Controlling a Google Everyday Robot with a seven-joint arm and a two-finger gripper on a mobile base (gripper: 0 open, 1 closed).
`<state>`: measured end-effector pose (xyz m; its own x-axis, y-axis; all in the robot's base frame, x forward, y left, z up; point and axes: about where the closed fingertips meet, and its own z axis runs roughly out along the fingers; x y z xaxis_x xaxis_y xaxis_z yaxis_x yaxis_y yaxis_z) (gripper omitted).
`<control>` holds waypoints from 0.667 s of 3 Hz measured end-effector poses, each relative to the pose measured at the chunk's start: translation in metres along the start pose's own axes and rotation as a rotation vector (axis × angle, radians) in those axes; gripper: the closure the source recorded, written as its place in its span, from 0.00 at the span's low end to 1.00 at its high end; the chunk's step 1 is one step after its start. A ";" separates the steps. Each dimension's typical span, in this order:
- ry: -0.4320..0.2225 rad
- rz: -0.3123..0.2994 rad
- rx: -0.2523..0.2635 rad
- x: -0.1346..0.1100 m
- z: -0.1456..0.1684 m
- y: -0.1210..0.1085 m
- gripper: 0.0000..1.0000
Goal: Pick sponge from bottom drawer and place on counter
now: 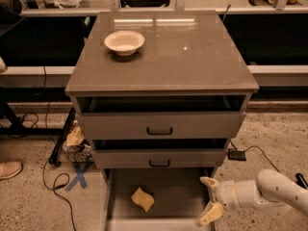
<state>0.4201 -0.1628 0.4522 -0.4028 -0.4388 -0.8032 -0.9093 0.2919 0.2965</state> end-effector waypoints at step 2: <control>-0.067 -0.017 -0.037 0.030 0.047 -0.026 0.00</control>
Offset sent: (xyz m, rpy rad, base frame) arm 0.0169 0.0133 -0.0413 0.0531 -0.0285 0.0206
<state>0.4365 -0.1440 0.3959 -0.3803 -0.3851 -0.8409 -0.9197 0.2530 0.3002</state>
